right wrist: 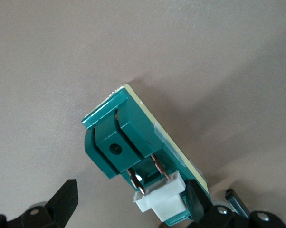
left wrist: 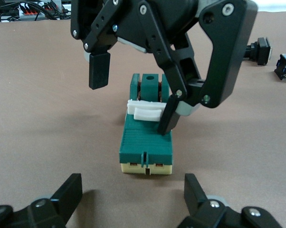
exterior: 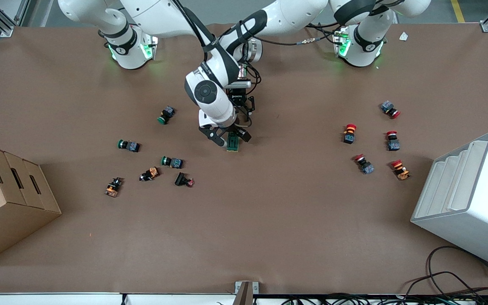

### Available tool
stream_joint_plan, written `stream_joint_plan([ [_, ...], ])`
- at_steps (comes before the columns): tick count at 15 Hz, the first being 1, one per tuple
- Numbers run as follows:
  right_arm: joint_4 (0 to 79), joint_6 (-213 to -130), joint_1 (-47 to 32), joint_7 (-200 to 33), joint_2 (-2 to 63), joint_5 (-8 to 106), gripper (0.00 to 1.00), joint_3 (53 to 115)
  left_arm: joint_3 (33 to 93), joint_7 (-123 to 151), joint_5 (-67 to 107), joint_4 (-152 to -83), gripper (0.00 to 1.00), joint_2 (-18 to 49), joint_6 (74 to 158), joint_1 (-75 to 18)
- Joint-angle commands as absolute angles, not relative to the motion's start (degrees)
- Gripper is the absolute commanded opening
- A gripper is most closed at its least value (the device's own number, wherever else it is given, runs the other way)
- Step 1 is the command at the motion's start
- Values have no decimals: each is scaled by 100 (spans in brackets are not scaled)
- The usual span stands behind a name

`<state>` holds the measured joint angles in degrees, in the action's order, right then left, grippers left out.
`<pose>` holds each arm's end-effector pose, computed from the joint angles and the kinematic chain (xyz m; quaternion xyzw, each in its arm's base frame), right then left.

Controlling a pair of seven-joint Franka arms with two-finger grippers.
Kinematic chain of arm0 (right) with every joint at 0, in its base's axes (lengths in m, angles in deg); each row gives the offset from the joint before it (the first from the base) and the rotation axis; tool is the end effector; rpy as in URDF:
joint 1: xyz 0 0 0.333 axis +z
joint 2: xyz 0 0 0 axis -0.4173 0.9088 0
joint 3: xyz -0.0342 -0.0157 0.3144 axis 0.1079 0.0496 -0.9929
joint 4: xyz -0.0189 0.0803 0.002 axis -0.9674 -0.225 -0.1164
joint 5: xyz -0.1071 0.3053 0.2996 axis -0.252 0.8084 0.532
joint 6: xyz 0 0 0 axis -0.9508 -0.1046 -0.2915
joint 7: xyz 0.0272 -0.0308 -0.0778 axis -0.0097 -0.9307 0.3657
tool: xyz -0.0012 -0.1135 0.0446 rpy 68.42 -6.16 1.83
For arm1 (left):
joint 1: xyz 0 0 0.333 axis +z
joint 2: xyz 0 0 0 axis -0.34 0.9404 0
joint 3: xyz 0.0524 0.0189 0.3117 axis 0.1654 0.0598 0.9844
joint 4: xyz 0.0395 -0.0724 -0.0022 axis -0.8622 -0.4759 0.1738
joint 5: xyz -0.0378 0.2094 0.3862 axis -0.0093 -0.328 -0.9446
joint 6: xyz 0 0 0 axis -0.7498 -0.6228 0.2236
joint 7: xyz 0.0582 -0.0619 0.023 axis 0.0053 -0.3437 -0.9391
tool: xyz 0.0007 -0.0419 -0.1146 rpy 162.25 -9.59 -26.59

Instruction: Close load switch with both arms

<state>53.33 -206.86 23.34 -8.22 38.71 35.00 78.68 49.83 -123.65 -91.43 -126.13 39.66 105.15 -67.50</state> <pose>0.4462 0.4831 0.1431 -0.9283 0.3523 0.0623 0.1014 0.1941 -0.5911 0.0366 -0.8714 0.0124 -0.4904 0.0039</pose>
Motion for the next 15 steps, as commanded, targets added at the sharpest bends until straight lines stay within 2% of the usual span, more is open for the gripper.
stream_joint_plan([
  [1, 5344, -20849, 2368, -832, 3890, 3816, 100, 7921, 4956, -12468, -9149, -12628, 95, 4243, 10640, -6786],
  [5, 5160, -20709, 2175, -893, 3864, 3825, 100, 7930, 4956, -12459, -9149, -12611, 95, 4243, 10640, -6760],
  [10, 4448, -19743, 1876, -867, 3864, 3808, 100, 7956, 4956, -12468, -9131, -12628, 95, 4234, 10640, -6742],
  [15, 4421, -19759, 1902, -849, 3881, 3790, 100, 7965, 4956, -12468, -9131, -12628, 95, 4234, 10640, -6734],
])
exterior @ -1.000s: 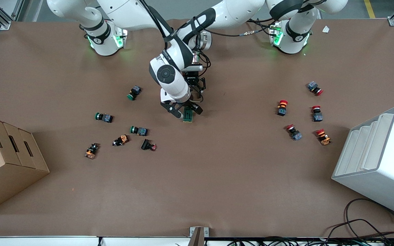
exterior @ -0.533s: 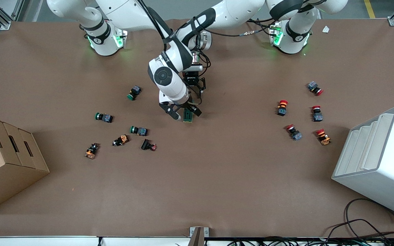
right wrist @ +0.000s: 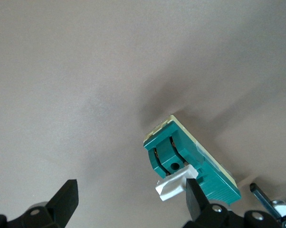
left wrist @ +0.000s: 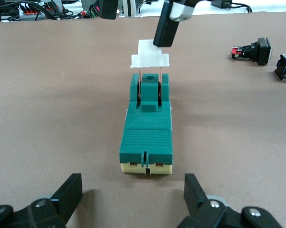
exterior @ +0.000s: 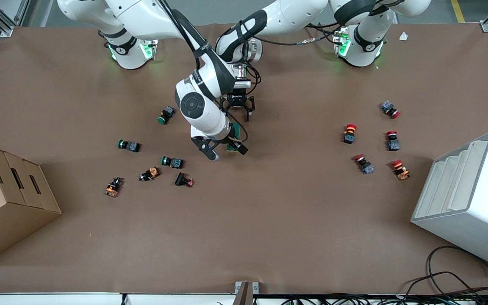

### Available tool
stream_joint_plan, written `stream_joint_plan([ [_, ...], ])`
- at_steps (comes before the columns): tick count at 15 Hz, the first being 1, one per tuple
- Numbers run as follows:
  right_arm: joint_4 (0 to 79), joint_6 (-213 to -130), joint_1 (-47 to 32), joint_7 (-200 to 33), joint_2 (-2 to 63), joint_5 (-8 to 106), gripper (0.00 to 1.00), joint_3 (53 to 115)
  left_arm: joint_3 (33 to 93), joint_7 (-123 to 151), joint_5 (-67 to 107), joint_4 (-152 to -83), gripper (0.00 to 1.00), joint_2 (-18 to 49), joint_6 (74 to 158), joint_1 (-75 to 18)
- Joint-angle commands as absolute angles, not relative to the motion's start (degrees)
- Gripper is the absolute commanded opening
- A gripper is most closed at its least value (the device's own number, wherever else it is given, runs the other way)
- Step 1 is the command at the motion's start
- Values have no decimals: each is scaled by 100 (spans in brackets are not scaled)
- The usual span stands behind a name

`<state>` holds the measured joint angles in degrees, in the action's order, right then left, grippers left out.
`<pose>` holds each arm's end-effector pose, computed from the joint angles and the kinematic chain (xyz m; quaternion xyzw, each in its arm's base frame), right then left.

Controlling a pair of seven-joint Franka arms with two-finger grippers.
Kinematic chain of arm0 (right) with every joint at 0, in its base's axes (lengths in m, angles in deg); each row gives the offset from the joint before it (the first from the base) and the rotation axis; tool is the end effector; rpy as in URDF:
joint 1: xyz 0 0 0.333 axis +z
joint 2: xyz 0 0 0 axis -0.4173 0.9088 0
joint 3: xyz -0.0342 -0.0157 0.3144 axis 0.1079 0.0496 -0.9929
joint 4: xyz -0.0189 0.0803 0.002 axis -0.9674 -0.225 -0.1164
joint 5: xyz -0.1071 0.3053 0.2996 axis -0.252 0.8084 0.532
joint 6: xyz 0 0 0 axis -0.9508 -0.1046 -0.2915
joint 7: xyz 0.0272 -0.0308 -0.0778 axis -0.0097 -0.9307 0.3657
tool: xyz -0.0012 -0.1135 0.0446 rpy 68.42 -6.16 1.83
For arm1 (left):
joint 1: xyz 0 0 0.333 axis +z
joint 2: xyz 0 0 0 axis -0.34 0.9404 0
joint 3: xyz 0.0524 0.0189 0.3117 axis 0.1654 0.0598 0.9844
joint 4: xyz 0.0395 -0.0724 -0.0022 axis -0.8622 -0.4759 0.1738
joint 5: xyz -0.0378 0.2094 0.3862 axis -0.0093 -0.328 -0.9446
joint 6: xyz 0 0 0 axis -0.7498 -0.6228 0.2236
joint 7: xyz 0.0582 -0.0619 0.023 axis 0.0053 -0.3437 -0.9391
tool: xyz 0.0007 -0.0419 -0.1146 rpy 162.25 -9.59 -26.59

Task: Close load switch with both arms
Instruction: 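Flip the white lever over the switch body with the right gripper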

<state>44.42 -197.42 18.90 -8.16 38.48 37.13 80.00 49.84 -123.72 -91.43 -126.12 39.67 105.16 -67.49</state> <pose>0.5180 0.4734 0.1996 -0.9086 0.3908 0.0847 0.1204 0.1943 -0.5911 0.0365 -0.8714 0.0118 -0.4904 0.0036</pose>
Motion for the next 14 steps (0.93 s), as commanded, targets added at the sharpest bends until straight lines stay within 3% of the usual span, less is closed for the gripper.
stream_joint_plan([
  [1, 4421, -19759, 1893, -849, 3881, 3773, 100, 7965, 4956, -12459, -9131, -12628, 95, 4225, 10640, -6725],
  [14, 3973, -19830, 1866, -902, 4311, 3650, 100, 7983, 4956, -12441, -9114, -12699, 95, 4199, 10640, -6725],
])
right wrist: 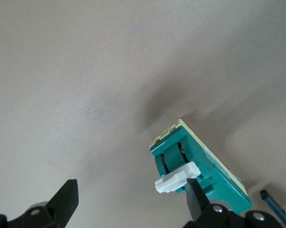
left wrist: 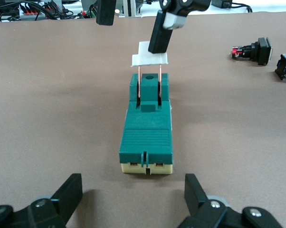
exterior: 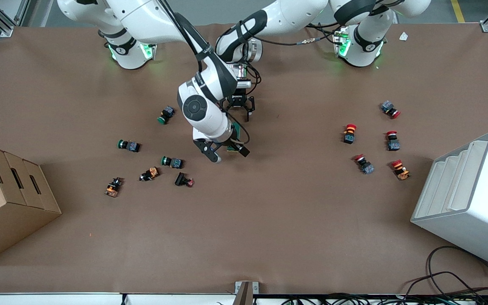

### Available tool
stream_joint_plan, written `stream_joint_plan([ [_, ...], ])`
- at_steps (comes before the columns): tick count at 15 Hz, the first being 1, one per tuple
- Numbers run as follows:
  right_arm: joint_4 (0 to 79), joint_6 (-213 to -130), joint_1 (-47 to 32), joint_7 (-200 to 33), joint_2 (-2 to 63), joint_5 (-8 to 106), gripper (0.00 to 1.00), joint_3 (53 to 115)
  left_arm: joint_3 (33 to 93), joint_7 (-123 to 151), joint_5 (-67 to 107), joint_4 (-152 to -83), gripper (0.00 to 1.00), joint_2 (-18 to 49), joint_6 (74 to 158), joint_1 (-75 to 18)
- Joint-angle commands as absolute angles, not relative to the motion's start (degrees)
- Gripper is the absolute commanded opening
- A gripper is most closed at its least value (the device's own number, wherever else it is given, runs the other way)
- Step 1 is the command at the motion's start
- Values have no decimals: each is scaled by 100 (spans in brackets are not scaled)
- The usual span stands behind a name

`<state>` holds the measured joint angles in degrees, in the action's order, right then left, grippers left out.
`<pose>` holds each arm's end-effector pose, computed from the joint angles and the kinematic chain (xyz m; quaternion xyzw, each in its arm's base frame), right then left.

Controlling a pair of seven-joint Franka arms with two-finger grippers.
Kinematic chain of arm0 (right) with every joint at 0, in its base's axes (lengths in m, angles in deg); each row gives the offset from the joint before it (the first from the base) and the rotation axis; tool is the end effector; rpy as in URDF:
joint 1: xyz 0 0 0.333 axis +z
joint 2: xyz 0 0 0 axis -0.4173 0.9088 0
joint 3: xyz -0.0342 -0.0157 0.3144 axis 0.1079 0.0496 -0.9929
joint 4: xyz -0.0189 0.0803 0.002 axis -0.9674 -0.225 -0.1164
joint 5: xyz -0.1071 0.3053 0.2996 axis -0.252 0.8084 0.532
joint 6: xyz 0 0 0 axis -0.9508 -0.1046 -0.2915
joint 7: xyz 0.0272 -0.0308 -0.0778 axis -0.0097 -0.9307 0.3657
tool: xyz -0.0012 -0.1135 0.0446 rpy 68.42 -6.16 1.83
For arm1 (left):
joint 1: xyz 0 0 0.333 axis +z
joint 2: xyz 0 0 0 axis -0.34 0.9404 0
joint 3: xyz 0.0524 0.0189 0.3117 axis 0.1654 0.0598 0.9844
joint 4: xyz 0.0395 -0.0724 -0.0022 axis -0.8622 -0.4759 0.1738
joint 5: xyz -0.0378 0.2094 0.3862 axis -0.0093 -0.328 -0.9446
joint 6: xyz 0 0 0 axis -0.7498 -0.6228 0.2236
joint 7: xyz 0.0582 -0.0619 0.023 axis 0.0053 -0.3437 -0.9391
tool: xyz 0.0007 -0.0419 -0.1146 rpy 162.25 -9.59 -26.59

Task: Close load switch with both arms
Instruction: 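Flip the white lever over the switch body with the right gripper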

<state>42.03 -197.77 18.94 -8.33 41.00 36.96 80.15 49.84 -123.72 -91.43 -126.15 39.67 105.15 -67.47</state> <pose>0.5261 0.4787 0.1885 -0.9096 0.3893 0.0809 0.1207 0.1944 -0.5908 0.0364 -0.8714 0.0118 -0.4904 0.0039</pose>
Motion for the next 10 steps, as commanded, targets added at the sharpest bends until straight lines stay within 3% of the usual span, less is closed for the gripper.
stream_joint_plan([
  [1, 3946, -19830, 1858, -902, 4347, 3571, 100, 7983, 4956, -12441, -9114, -12699, 95, 4199, 10640, -6725],
  [10, 3682, -19830, 1647, -946, 4672, 3237, 100, 8009, 4956, -12441, -9105, -12690, 95, 4208, 10640, -6725],
])
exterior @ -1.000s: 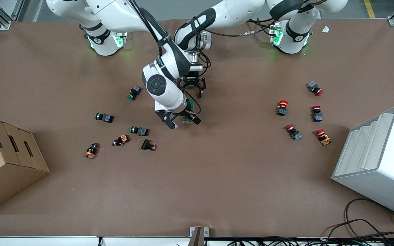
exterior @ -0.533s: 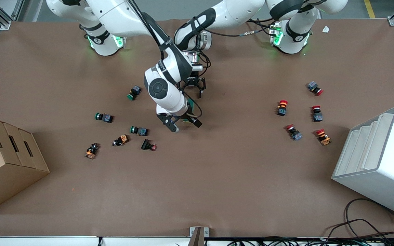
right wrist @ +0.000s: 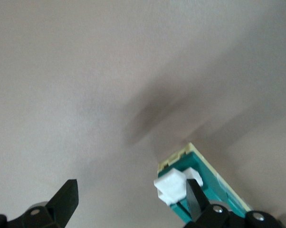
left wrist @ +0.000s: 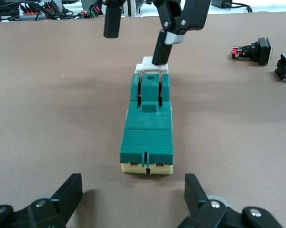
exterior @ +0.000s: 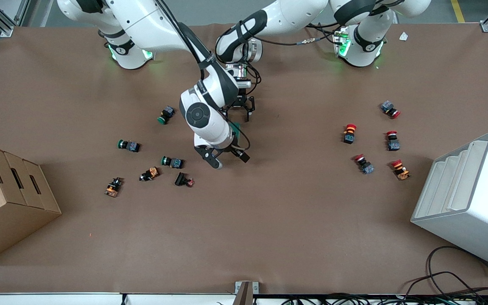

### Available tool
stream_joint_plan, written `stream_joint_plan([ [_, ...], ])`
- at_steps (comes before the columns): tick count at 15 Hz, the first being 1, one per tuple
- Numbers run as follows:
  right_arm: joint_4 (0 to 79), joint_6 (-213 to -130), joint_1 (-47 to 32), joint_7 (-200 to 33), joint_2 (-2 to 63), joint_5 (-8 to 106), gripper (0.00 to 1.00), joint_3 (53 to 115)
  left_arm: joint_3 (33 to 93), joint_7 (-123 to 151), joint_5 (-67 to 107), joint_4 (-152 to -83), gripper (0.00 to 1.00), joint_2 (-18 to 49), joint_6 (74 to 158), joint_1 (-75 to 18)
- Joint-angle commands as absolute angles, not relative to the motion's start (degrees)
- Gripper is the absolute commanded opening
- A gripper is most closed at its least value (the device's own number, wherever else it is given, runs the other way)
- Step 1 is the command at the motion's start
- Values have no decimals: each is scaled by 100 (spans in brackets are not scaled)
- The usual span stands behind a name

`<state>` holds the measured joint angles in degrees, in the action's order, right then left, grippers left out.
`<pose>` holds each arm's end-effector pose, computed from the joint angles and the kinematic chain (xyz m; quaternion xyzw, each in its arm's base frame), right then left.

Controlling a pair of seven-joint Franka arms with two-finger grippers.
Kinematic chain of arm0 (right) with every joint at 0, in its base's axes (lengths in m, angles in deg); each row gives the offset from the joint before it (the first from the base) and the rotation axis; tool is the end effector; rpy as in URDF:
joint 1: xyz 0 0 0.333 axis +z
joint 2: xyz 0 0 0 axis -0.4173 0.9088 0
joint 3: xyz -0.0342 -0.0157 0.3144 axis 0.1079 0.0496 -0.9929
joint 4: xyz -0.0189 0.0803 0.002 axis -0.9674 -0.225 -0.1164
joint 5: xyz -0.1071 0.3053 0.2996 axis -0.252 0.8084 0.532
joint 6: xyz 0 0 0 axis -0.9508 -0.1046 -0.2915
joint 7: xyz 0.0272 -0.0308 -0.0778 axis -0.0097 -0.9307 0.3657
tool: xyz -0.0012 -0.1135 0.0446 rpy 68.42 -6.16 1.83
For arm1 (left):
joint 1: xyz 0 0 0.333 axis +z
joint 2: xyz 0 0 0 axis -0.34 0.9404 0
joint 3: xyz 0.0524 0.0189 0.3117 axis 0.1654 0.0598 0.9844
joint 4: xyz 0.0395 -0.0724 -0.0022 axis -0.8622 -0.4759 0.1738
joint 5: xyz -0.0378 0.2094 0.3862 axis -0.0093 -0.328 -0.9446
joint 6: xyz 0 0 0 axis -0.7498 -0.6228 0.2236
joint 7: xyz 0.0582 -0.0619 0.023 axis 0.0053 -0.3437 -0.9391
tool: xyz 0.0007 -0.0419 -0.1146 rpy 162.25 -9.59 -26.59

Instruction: Close load switch with both arms

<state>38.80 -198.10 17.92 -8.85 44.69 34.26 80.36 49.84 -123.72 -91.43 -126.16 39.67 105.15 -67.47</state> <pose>0.5447 0.4744 0.1690 -0.9163 0.3794 0.0646 0.1110 0.1944 -0.5907 0.0363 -0.8714 0.0119 -0.4903 0.0040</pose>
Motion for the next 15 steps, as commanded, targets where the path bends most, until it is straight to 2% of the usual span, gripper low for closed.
stream_joint_plan([
  [1, 3647, -19830, 1629, -946, 4681, 3219, 100, 8009, 4956, -12441, -9105, -12698, 95, 4208, 10640, -6725],
  [6, 3507, -19550, 1323, -1270, 4585, 3201, 100, 8009, 4956, -12398, -9096, -12690, 95, 4190, 10640, -6725],
  [11, 3445, -17900, 339, -3244, 3856, 2834, 100, 8062, 4930, -12126, -8790, -12524, 95, 4094, 10649, -6707],
  [15, 3410, -16694, -496, -4888, 3215, 1911, 100, 8062, 4816, -10487, -7088, -11970, 95, 3752, 10649, -6707],
])
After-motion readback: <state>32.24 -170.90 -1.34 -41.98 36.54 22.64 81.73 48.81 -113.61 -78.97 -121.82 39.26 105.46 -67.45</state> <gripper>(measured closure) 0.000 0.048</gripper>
